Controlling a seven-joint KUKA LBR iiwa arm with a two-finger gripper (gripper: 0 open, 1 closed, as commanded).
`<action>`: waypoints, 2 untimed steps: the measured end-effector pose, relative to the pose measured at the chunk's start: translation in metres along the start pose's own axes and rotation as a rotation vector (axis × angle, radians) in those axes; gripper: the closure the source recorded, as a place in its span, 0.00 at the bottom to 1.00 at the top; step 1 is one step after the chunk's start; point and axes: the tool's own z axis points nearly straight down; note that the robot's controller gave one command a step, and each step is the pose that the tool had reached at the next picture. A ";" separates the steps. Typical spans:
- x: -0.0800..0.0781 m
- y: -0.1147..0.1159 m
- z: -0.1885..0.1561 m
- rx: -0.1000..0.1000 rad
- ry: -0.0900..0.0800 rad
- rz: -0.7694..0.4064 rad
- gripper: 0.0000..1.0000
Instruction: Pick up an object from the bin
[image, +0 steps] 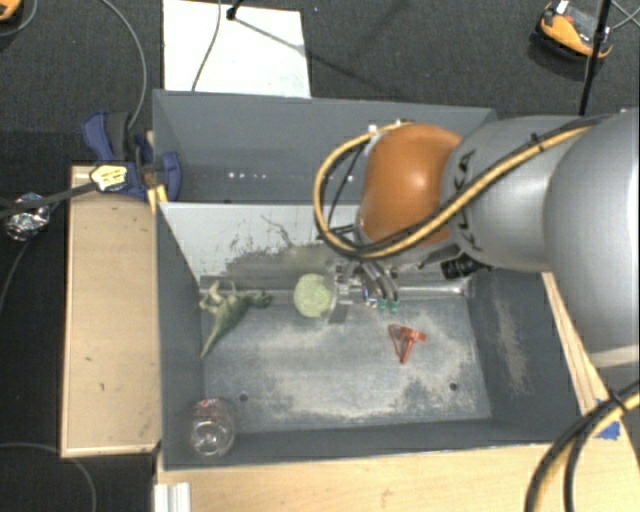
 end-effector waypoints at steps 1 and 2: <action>0.001 0.000 -0.004 0.000 0.001 0.001 1.00; -0.002 0.001 -0.035 -0.002 -0.007 0.001 1.00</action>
Offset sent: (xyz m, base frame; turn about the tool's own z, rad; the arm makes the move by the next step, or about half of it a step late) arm 0.0000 0.0001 0.0331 0.0000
